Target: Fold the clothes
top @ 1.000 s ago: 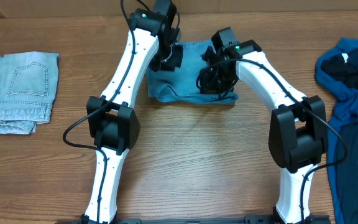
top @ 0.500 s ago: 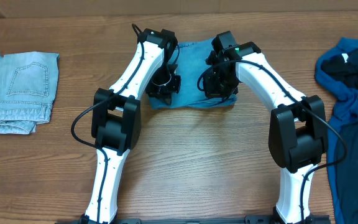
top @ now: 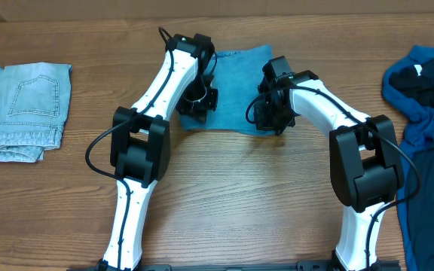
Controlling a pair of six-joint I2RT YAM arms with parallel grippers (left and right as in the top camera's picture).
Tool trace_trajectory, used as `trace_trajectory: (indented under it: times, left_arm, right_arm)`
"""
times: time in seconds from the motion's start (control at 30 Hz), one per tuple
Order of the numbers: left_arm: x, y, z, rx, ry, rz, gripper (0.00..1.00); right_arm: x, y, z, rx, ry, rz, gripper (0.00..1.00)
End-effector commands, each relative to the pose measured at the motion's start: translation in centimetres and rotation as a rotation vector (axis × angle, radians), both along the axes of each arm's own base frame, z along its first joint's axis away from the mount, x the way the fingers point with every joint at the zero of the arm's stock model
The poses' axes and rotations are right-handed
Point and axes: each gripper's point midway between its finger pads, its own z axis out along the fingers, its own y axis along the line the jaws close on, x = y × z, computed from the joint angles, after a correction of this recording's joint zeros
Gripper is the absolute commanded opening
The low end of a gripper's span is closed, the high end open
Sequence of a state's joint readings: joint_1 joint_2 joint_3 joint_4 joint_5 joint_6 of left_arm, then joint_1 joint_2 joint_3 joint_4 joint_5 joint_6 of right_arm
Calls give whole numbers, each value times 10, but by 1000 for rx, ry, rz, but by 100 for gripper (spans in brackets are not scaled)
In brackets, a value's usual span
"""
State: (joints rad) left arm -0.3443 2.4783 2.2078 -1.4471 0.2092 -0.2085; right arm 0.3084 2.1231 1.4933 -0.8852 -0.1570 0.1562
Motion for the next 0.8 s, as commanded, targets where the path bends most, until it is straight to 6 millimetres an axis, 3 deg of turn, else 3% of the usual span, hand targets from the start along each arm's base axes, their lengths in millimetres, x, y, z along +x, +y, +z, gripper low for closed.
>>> trace_trajectory:
  times: [0.0,0.1,0.13,0.23,0.3,0.43,0.63,0.73,0.77]
  left_arm:
    - [50,1,59,-24,-231,22,4]
    - [79,13,119,34,-433,33,4]
    - [84,18,128,58,-468,38,4]
    - [100,37,134,171,-550,54,4]
    - [104,39,125,192,-552,54,4]
    - [113,43,97,213,-535,63,4]
    - [120,63,20,243,-483,91,5]
    - [127,78,1,245,-497,124,18]
    - [131,85,-2,246,-503,139,20]
  right_arm:
    - [2,-30,-13,-103,40,-39,5]
    - [28,-22,32,-85,-10,-41,4]
    - [41,-19,52,-74,-48,-43,4]
    - [86,-6,99,-20,-228,-51,5]
    - [109,-4,107,-3,-325,-59,5]
    - [144,-8,97,-35,-453,-59,4]
    - [175,-19,33,-83,-480,-71,4]
    - [182,-27,-5,-93,-460,-85,6]
    - [184,-29,-17,-94,-456,-90,11]
